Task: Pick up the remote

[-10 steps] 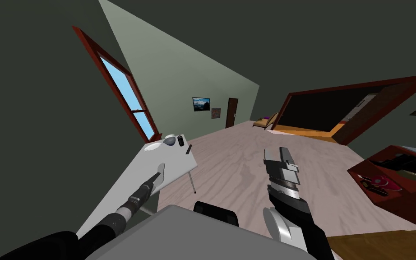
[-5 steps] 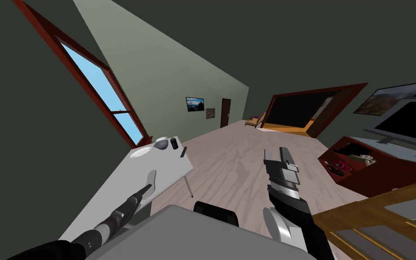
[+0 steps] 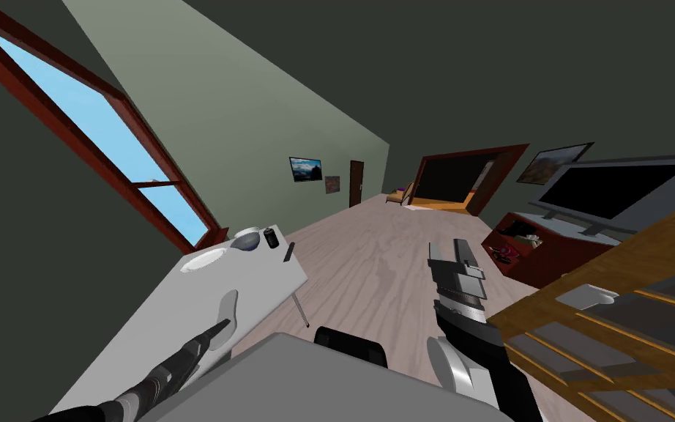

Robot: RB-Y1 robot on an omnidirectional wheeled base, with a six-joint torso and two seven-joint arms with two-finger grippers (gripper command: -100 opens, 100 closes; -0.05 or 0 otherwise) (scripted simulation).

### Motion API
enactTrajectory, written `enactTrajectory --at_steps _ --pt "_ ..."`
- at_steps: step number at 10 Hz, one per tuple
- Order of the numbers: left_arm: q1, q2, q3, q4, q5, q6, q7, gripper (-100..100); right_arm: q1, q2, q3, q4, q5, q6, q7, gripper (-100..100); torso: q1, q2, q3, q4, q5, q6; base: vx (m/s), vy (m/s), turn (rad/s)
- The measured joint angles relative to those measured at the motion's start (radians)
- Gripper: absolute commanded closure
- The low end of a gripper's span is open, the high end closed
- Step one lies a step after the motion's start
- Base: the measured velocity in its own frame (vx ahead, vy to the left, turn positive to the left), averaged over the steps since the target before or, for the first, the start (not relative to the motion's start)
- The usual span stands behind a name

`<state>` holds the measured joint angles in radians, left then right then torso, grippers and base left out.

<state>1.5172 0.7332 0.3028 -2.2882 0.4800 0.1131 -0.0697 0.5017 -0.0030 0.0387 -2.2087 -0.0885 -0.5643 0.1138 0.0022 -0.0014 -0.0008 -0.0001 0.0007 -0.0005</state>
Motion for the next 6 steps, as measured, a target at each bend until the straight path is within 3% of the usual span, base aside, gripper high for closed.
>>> enactTrajectory --at_steps 6 --pt "0.116 0.169 0.039 0.035 0.130 0.071 -0.015 -100 0.000 0.000 0.000 0.000 0.000 0.000 0.000 0 0.000 0.000 0.000 0.000 0.000 0.000 0.003 0.041 -0.201"
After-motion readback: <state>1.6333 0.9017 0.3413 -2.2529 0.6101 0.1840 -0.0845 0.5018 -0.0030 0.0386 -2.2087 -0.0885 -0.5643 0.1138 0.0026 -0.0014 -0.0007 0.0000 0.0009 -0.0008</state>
